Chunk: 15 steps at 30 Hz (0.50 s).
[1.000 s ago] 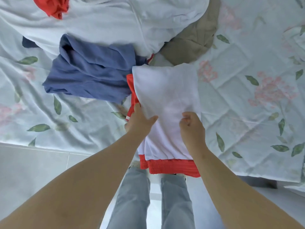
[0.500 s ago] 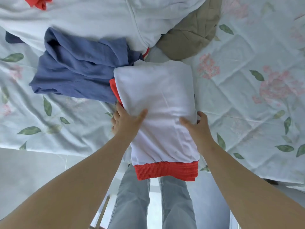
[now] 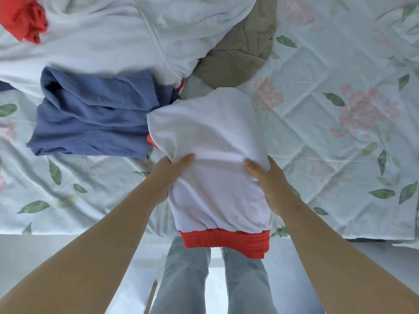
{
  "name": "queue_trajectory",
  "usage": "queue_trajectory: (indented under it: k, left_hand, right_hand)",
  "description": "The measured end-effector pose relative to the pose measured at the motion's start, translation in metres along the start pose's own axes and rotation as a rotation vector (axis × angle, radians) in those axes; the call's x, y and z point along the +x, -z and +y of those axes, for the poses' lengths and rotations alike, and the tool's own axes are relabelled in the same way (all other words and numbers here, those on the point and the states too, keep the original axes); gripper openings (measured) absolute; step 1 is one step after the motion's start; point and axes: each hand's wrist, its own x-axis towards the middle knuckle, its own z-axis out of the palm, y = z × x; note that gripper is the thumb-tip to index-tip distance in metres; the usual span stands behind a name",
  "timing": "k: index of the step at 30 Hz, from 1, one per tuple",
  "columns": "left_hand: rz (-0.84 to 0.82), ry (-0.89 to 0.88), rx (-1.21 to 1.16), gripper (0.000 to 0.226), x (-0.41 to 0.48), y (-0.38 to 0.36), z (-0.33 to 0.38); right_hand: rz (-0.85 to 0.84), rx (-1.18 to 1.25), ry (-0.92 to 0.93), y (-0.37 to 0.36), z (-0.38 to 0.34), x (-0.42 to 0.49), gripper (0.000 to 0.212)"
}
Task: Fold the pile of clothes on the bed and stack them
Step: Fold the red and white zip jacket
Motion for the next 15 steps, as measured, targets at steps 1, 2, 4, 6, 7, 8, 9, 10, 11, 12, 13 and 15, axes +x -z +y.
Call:
queue_trajectory:
  k: [1, 2, 4, 6, 7, 8, 9, 10, 11, 12, 13, 15]
  left_hand:
    - [-0.040, 0.023, -0.014, 0.033, -0.003, -0.004, 0.003]
    - [-0.076, 0.040, -0.024, 0.036, -0.005, -0.010, 0.005]
    - [-0.113, 0.067, -0.063, 0.046, -0.010, -0.022, 0.005]
    - [-0.138, 0.095, -0.103, 0.062, -0.012, -0.039, 0.006]
    - [-0.159, 0.109, -0.111, 0.068, -0.012, -0.049, 0.008]
    - [-0.177, 0.115, -0.110, 0.071, -0.012, -0.061, 0.011]
    - [-0.187, 0.110, -0.107, 0.070, -0.011, -0.075, 0.014]
    - [-0.187, 0.093, -0.106, 0.069, -0.010, -0.090, 0.018]
    - [-0.181, 0.067, -0.110, 0.068, -0.008, -0.108, 0.023]
    - [-0.177, 0.038, -0.109, 0.068, -0.006, -0.128, 0.027]
    - [-0.179, 0.015, -0.106, 0.068, -0.004, -0.151, 0.032]
    - [-0.192, 0.004, -0.110, 0.070, -0.001, -0.197, 0.042]
  right_hand:
    - [-0.001, 0.011, 0.008, 0.003, -0.001, -0.002, 0.043]
    - [-0.002, 0.014, 0.017, 0.007, -0.003, -0.003, 0.040]
    - [-0.006, 0.024, 0.024, 0.017, -0.006, -0.005, 0.031]
    - [-0.002, 0.055, 0.025, 0.035, -0.010, -0.005, 0.024]
    - [0.002, 0.066, 0.026, 0.045, -0.011, -0.004, 0.023]
    - [0.013, 0.071, 0.028, 0.058, -0.013, -0.002, 0.023]
    - [0.027, 0.076, 0.031, 0.071, -0.016, 0.000, 0.024]
    - [0.034, 0.081, 0.038, 0.086, -0.021, 0.004, 0.025]
    - [0.033, 0.084, 0.050, 0.103, -0.026, 0.008, 0.026]
    - [0.036, 0.085, 0.066, 0.121, -0.032, 0.013, 0.026]
    - [0.046, 0.081, 0.081, 0.141, -0.037, 0.017, 0.026]
    - [0.077, 0.055, 0.105, 0.185, -0.052, 0.027, 0.025]
